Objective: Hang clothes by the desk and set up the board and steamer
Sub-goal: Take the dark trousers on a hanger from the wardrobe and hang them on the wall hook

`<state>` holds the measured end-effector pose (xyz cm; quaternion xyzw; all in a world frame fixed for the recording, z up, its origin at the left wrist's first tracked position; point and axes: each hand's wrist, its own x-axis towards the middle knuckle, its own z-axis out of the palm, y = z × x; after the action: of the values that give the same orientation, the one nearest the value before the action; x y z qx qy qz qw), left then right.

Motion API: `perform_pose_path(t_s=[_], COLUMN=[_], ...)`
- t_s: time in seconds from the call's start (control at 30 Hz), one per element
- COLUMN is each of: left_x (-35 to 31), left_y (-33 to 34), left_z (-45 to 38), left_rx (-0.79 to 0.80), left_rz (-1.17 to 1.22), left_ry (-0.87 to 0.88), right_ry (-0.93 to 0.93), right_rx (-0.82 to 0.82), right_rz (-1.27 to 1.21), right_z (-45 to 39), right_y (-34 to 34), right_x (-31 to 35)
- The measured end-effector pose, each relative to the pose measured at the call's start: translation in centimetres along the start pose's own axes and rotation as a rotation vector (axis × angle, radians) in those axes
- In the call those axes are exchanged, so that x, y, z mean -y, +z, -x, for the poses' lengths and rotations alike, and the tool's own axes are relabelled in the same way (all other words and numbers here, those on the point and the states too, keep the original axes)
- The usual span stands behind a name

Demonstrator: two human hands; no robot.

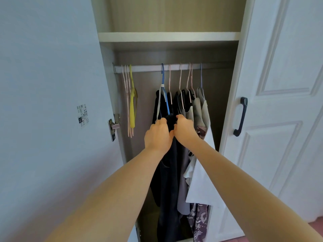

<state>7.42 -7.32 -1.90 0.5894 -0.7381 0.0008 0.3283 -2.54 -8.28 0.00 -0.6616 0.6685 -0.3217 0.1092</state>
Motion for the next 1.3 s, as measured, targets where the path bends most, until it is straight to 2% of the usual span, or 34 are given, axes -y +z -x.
perform_pose_path(t_s=[0.2, 0.4, 0.63, 0.77, 0.97, 1.13, 1.23, 1.3], left_x=[1.8, 2.6, 1.8, 1.2, 1.5, 1.4, 0.6, 0.1], left_y=[0.3, -0.1, -0.2, -0.3, 0.8, 1.4, 0.3, -0.7], left_z=[0.6, -0.3, -4.4, -8.3, -12.7, -14.3, -14.7, -14.9], left_rx=[-0.038, -0.035, -0.003, 0.037, 0.072, 0.056, 0.085, 0.094], left_rz=[0.002, 0.034, 0.084, 0.273, 0.627, 0.949, 1.007, 1.051], left_ry=[0.027, -0.021, -0.083, -0.172, -0.398, -0.521, -0.601, -0.596], right_ry=[0.070, 0.101, 0.039, 0.078, 0.131, 0.180, 0.194, 0.212], right_rx=[0.007, 0.034, -0.018, -0.022, -0.072, -0.080, -0.096, -0.110], right_rz=[-0.092, -0.049, -0.051, -0.109, -0.179, -0.428, -0.571, -0.637], right_z=[-1.5, -2.3, -3.6, -5.1, -7.3, -8.0, -8.0, -8.1], right_y=[1.0, 1.0, 1.0, 1.4, 1.9, 2.3, 2.5, 2.1], right_x=[0.7, 1.3, 0.9, 1.7, 2.5, 2.3, 2.4, 2.9])
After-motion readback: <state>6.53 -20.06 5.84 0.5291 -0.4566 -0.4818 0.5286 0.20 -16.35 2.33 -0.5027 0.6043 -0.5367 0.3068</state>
